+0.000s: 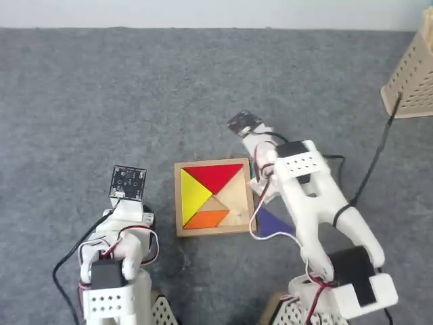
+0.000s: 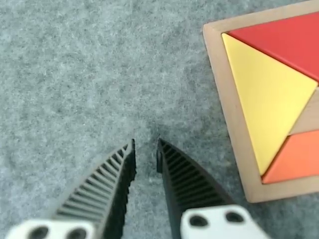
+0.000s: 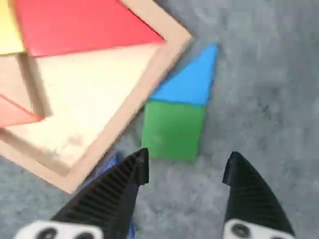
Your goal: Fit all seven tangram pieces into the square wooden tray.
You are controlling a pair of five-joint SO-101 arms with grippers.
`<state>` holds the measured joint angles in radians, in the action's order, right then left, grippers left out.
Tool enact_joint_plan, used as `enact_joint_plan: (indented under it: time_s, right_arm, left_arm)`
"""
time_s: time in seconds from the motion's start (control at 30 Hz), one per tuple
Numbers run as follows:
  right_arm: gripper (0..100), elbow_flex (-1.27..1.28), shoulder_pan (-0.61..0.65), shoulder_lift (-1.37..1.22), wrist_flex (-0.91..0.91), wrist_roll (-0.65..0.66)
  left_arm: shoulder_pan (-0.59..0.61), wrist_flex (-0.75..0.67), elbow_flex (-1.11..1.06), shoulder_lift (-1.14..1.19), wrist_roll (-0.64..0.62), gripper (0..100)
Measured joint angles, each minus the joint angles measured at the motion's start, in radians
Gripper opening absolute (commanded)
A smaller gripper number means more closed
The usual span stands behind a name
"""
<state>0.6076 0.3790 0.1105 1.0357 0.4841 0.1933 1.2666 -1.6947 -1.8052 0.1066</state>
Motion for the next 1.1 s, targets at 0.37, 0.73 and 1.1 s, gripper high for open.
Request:
enact_joint_plan:
  time_s: [0.37,0.73,1.1]
  right_arm:
    - [25.3,0.000,0.006,-0.061,-0.055,0.046]
    - [21.9,-0.066,0.009,-0.235,-0.120,0.049]
    - [0.8,-0.097,-0.064,-0.252,-0.124,0.048]
  left_arm:
    - [0.000,0.000,0.000,0.000,0.000,7]
    - [0.000,0.000,0.000,0.000,0.000,7]
    - [0.000,0.000,0.000,0.000,0.000,7]
